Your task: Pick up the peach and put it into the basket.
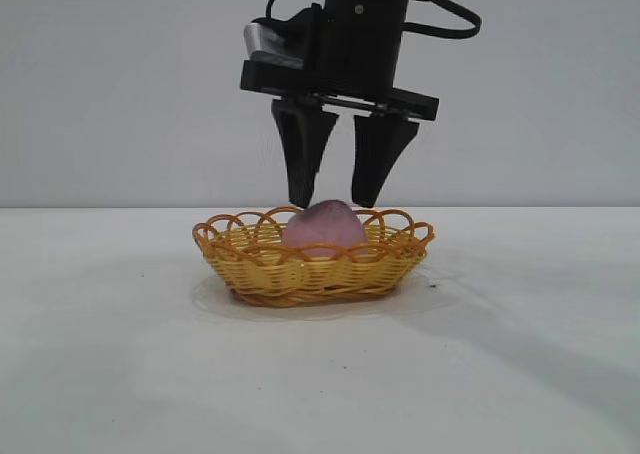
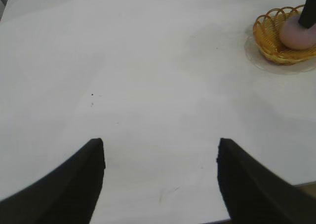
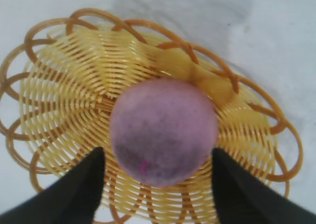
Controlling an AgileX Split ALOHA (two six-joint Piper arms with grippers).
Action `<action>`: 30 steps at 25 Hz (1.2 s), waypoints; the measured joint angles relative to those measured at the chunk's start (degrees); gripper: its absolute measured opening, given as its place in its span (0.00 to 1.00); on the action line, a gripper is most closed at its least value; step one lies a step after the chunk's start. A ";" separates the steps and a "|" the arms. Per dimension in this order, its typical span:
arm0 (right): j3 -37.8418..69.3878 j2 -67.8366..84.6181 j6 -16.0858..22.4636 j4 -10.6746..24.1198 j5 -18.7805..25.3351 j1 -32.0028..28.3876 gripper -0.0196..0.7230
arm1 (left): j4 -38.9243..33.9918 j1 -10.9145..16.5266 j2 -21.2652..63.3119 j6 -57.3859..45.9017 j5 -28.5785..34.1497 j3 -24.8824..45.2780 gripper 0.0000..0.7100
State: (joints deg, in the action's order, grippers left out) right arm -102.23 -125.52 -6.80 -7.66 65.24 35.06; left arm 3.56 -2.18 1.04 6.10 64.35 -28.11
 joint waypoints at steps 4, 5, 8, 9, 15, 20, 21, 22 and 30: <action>0.00 1.93 0.00 3.52 0.00 -0.76 0.67 | 0.00 0.00 0.00 0.00 0.00 0.00 0.66; -0.13 2.48 0.00 3.67 0.00 -1.51 0.67 | 0.00 0.00 0.00 0.00 0.00 0.00 0.66; -0.13 3.52 0.10 3.75 0.11 -4.93 0.71 | 0.00 0.00 0.00 0.00 0.00 0.00 0.66; -0.13 3.63 0.10 3.88 0.24 -6.45 0.71 | 0.00 0.00 0.00 0.00 0.00 0.00 0.66; -0.13 3.86 0.10 4.82 1.92 -15.77 0.71 | 0.00 0.00 0.00 0.00 0.00 0.00 0.66; -0.13 3.86 0.10 5.32 2.37 -23.06 0.71 | 0.00 0.00 0.00 0.00 0.00 0.00 0.66; -0.13 3.86 0.10 5.32 2.37 -24.19 0.71 | 0.00 0.00 0.00 0.00 0.00 0.00 0.66; -0.13 3.86 0.10 5.32 2.51 -25.43 0.71 | 0.00 0.00 0.00 0.00 0.00 0.00 0.66; -0.13 3.86 0.10 5.89 4.77 -29.51 0.71 | 0.00 0.00 0.00 0.00 0.00 0.00 0.66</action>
State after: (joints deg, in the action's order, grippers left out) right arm -102.36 -121.66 -6.70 -1.77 70.02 5.54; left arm 3.56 -2.18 1.04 6.10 64.35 -28.11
